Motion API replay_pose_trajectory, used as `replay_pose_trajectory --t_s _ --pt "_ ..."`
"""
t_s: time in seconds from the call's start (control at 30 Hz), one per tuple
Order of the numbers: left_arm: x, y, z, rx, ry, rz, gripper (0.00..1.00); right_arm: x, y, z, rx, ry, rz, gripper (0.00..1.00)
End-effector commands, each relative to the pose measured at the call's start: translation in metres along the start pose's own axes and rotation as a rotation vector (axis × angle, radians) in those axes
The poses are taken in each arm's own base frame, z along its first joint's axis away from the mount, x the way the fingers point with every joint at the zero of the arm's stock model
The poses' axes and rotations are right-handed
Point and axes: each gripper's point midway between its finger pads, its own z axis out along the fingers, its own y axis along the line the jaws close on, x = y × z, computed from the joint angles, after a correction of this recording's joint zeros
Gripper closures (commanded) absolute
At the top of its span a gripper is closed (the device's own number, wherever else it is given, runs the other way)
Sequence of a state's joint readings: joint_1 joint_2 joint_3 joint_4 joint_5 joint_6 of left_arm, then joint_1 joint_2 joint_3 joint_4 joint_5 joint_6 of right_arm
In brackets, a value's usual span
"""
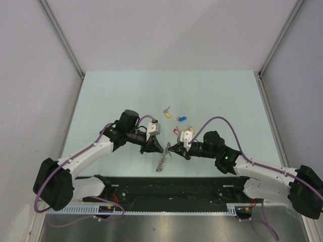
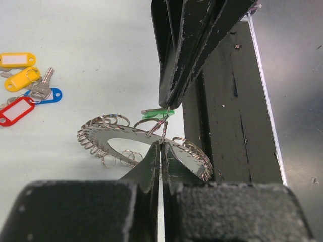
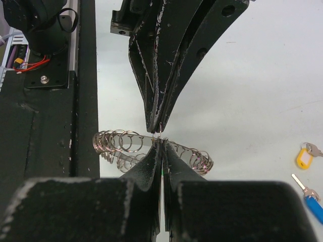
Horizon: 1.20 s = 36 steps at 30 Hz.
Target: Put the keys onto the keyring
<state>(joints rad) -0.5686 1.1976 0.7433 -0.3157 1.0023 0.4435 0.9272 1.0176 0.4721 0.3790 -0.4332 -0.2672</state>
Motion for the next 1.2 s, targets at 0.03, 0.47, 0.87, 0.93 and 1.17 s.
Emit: replay_pose_trajectory --t_s 0.03,0.47,0.87,0.93,1.17 --pt "-0.0244 -0.0017 -0.0018 0.03 -0.06 0.055 1.0 -0.0141 -0.0014 0.0027 0.003 -0.051 -0.032 1.0" --pt "-0.0252 -0.0012 -0.001 0.028 -0.066 0.049 1.0 -0.0185 0.0006 0.0022 -0.004 -0.065 -0.034 1.0" --pt "-0.0264 -0.001 -0.0008 0.024 -0.07 0.049 1.0 -0.0163 0.0 0.0031 0.0 -0.058 -0.03 1.0" --pt "-0.0267 -0.0012 -0.001 0.024 -0.07 0.049 1.0 -0.0163 0.0002 0.0033 -0.001 -0.059 -0.03 1.0" --pt "-0.0265 -0.0005 -0.0008 0.018 -0.068 0.043 1.0 -0.0176 0.0001 0.0031 0.001 -0.061 -0.029 1.0"
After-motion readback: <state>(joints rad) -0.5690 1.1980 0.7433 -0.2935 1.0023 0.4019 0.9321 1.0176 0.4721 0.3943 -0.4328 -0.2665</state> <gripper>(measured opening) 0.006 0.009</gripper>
